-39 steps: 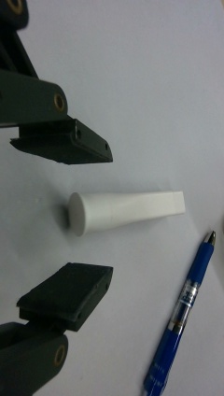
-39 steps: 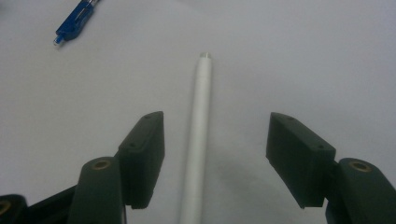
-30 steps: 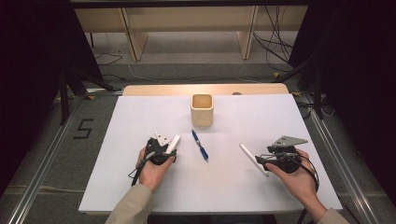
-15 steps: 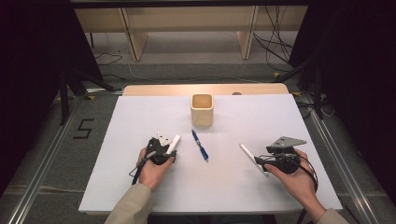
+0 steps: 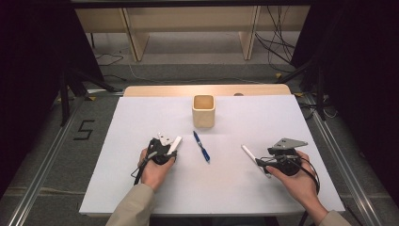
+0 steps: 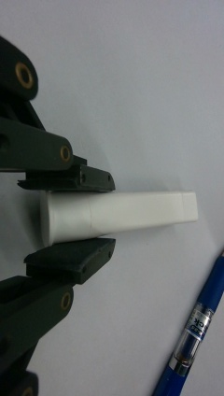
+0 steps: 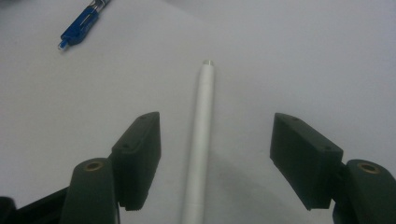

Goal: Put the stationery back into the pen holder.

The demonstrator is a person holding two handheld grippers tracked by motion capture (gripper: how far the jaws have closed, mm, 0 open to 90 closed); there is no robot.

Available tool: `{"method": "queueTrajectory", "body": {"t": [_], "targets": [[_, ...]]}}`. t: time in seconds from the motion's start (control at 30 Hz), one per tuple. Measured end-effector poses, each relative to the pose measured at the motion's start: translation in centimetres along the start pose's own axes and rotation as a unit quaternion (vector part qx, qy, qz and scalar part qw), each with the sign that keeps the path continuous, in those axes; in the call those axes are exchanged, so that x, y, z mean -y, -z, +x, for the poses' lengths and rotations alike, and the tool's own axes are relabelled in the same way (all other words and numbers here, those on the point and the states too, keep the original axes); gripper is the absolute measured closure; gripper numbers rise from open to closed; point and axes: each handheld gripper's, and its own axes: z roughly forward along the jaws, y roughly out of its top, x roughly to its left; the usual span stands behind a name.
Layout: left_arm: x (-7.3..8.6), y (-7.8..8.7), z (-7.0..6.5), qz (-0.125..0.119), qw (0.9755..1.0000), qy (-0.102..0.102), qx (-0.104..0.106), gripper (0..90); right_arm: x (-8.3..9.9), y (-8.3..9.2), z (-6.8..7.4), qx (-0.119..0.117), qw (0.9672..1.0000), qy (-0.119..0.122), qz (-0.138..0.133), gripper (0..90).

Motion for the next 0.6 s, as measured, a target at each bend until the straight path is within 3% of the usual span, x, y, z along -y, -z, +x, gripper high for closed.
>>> {"method": "queueTrajectory", "body": {"t": [0.23, 0.4, 0.5, 0.6], "targets": [[-0.1, 0.0, 0.0, 0.003, 1.0, 0.004, -0.002, 67.0, 0.0, 0.1, -0.1, 0.002, 1.0, 0.0, -0.003, 34.3], [-0.1, 0.2, 0.2, -0.001, 0.9999, 0.003, 0.01, 67.2, -0.1, 0.3, -0.1, 0.0, 0.9998, 0.005, -0.017, 32.8], [0.0, 0.9, 0.6, -0.001, 0.9998, -0.008, 0.02, 67.3, -0.1, 0.4, 0.0, -0.002, 0.9995, 0.012, -0.029, 31.6], [-0.2, 1.9, 0.9, -0.003, 0.9987, -0.036, 0.036, 67.3, -0.1, 0.6, 0.0, -0.01, 0.9989, 0.02, -0.042, 31.0]]}}
